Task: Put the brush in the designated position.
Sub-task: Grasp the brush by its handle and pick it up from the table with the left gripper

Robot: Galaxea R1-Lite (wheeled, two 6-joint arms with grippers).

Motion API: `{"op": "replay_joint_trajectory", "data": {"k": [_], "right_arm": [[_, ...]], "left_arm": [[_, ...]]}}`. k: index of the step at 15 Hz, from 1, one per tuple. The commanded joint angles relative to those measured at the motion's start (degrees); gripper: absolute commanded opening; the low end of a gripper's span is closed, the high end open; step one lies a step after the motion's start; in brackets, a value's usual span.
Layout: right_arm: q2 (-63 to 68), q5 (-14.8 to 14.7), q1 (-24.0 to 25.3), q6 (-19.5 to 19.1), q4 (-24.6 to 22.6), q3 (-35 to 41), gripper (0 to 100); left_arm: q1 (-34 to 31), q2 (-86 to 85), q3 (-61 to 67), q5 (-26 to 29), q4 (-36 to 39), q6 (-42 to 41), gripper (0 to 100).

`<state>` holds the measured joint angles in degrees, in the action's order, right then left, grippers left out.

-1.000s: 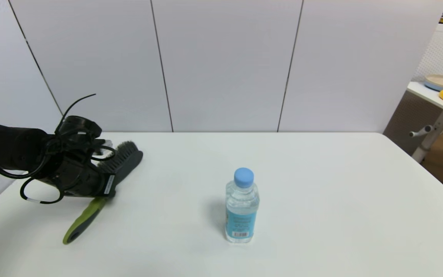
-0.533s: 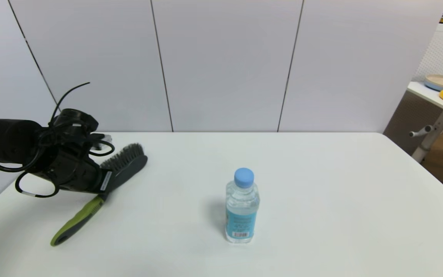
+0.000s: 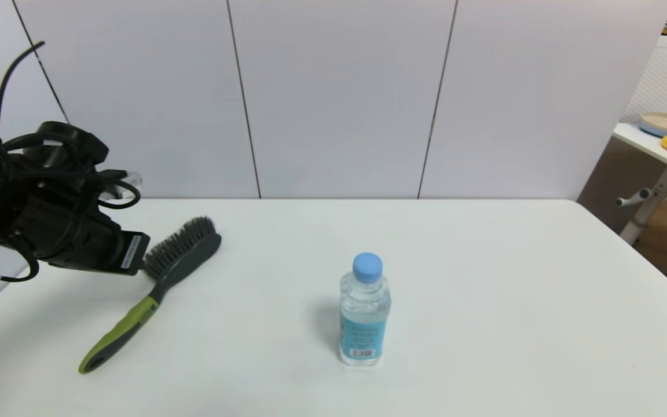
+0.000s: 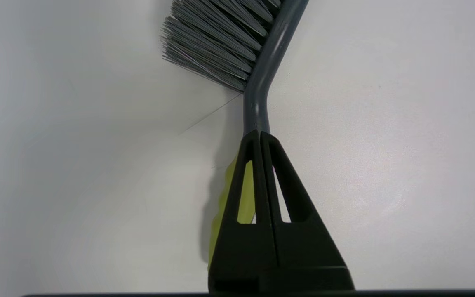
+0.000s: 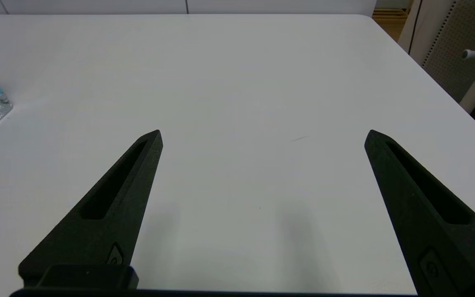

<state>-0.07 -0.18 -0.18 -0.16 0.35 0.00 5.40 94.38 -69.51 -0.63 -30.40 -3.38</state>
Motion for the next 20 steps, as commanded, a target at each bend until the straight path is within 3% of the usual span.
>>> {"op": "replay_joint_trajectory", "data": {"k": [1, 2, 3, 10, 15, 20], "right_arm": [[0.07, 0.01, 0.01, -0.02, 0.00, 0.09, 100], [0.07, 0.01, 0.01, -0.02, 0.00, 0.09, 100], [0.07, 0.01, 0.01, -0.02, 0.00, 0.09, 100], [0.07, 0.01, 0.01, -0.02, 0.00, 0.09, 100], [0.07, 0.01, 0.01, -0.02, 0.00, 0.09, 100], [0.07, 0.01, 0.01, -0.02, 0.00, 0.09, 100]], "left_arm": [[0.05, -2.01, 0.17, 0.02, -0.09, -0.40, 0], [0.05, -1.92, 0.25, 0.11, -0.09, -1.02, 0], [0.14, -1.83, 0.52, 0.19, -0.18, -1.11, 100], [0.05, 0.98, 1.75, 0.11, -0.01, -1.72, 100], [-1.36, 3.53, 3.15, 1.95, 0.43, -9.28, 100], [-1.97, 6.52, 6.14, 3.36, 5.53, -13.67, 100]]}}
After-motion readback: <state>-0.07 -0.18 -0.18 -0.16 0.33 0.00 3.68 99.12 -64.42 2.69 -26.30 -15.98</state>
